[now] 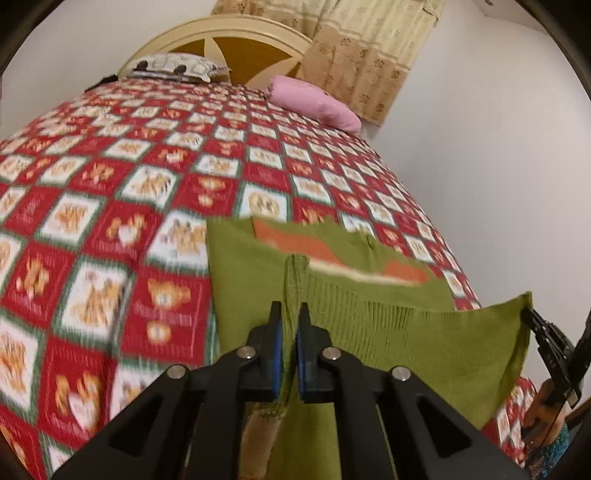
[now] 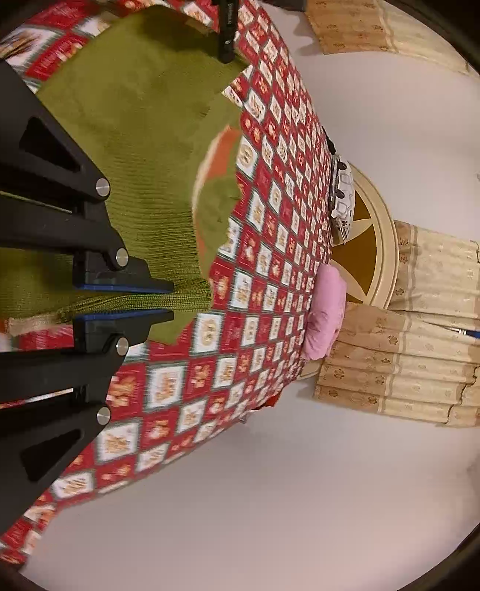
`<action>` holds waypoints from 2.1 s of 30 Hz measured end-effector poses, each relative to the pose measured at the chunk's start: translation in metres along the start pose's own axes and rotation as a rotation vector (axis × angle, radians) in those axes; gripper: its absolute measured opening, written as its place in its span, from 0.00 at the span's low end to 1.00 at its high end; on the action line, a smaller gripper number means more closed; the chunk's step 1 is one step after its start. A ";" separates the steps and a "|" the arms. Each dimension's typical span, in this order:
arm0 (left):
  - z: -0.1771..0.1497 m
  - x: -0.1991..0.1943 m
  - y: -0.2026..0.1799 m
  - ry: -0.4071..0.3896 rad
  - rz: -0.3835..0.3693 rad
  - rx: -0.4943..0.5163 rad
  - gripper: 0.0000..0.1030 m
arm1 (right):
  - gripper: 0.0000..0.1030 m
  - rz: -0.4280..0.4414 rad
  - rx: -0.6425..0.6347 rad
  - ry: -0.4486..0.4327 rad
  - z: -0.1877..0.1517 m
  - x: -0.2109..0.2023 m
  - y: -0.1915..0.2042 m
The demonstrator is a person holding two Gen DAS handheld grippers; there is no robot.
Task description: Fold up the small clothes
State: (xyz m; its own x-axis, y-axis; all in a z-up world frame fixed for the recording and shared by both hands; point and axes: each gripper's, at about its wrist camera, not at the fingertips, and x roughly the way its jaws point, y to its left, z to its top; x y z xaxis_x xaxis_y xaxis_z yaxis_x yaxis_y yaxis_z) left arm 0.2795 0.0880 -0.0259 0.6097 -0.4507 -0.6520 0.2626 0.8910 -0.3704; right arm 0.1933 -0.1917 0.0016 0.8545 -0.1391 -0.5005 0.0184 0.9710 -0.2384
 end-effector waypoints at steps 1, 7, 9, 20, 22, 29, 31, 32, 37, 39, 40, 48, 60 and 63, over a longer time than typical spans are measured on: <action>0.008 0.005 -0.001 -0.007 0.010 0.002 0.06 | 0.07 -0.011 -0.012 -0.004 0.009 0.011 0.000; 0.055 0.039 -0.004 -0.027 0.044 0.002 0.06 | 0.07 -0.081 -0.029 0.002 0.044 0.078 0.001; 0.067 0.056 0.000 -0.030 0.060 -0.024 0.06 | 0.07 -0.110 -0.036 0.003 0.049 0.105 0.004; 0.061 0.150 0.050 0.049 0.182 -0.180 0.06 | 0.07 -0.126 -0.027 0.183 0.014 0.224 0.015; 0.061 0.145 0.052 0.032 0.181 -0.186 0.07 | 0.07 -0.140 -0.042 0.210 0.013 0.229 0.017; 0.061 0.150 0.039 0.030 0.277 -0.114 0.10 | 0.26 -0.195 -0.088 0.312 0.012 0.251 0.020; 0.063 0.153 0.034 0.038 0.309 -0.080 0.10 | 0.26 -0.157 -0.076 0.325 0.017 0.248 0.014; 0.064 0.152 0.033 0.043 0.315 -0.071 0.10 | 0.26 -0.143 -0.026 0.312 0.020 0.237 0.003; 0.056 0.105 0.026 0.042 0.289 -0.002 0.32 | 0.26 -0.247 0.272 0.129 0.015 0.138 -0.067; 0.043 0.077 0.023 0.007 0.276 0.006 0.75 | 0.26 -0.212 0.276 0.122 0.001 0.102 -0.074; 0.035 0.063 0.022 -0.014 0.261 0.005 0.78 | 0.26 -0.181 0.270 0.129 -0.005 0.091 -0.073; -0.035 0.022 -0.036 -0.037 0.194 0.105 0.79 | 0.26 0.058 0.121 0.181 -0.053 0.055 0.015; -0.081 0.059 -0.051 0.046 0.349 0.145 0.80 | 0.36 0.115 0.218 0.266 -0.092 0.081 0.013; -0.084 0.060 -0.053 0.044 0.372 0.162 0.82 | 0.36 0.104 0.209 0.260 -0.093 0.079 0.017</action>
State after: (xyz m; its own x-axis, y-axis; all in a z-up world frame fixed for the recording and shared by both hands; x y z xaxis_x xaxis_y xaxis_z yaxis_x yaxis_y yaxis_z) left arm 0.2394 0.0092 -0.1017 0.6534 -0.0950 -0.7510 0.1466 0.9892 0.0024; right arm 0.2130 -0.2045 -0.1190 0.6971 -0.0558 -0.7148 0.0666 0.9977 -0.0129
